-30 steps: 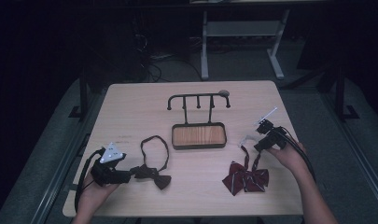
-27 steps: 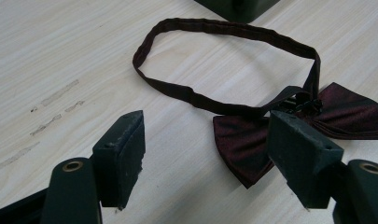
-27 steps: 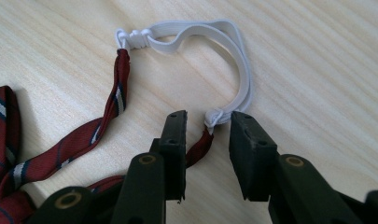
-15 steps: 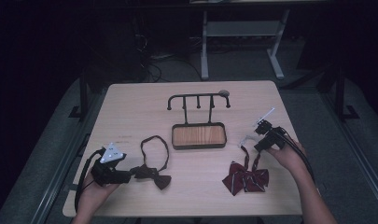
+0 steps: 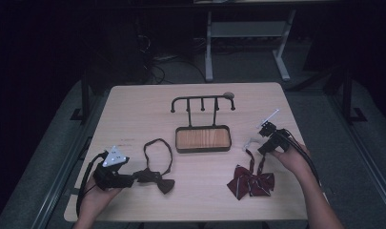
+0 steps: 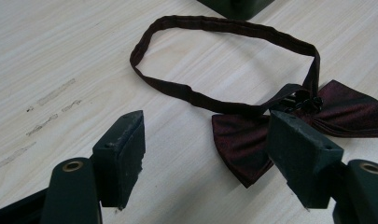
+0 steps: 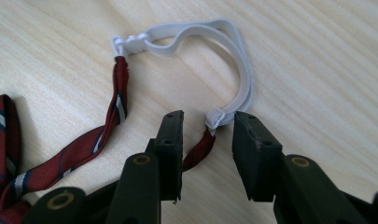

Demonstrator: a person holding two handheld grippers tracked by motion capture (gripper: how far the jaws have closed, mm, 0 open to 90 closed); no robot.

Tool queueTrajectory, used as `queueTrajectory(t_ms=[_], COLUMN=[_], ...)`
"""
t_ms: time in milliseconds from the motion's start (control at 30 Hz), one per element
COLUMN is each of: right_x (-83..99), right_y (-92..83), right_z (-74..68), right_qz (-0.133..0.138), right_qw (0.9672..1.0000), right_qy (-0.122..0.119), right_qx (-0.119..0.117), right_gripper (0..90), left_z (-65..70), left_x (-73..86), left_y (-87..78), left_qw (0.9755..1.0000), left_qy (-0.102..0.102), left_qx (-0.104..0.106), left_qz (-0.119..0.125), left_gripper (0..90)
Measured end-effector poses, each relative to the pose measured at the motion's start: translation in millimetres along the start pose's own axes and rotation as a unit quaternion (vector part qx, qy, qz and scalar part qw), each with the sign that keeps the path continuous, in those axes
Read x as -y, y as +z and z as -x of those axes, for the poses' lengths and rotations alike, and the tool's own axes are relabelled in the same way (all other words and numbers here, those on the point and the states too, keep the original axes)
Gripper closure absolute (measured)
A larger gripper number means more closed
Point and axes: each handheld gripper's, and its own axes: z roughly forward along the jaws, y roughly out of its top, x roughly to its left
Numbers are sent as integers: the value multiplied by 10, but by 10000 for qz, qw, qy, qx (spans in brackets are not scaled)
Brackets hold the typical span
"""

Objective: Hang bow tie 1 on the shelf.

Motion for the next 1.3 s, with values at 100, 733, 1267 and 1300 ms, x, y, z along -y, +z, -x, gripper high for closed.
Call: queueTrajectory(t_ms=[100,733,1267,1300], right_x=[-5,-25,23,21], right_y=[6,50,-195,-221], right_z=[-6,-39,-91,-103], right_qz=[-36,-212,200,238], right_qw=[9999,9992,9988,9984], right_qy=[-60,-206,-330,-380], right_qx=[111,252,-310,-339], right_gripper=[645,802,866,866], left_z=[-1,-8,6,5], left_x=[0,-1,-1,-1], left_y=[-3,-8,3,6], left_qw=[10000,10000,10000,10000], left_qy=[3,22,10,23], left_qx=[-4,-11,7,9], left_qz=[0,0,-7,-15], left_gripper=[290,290,290,290])
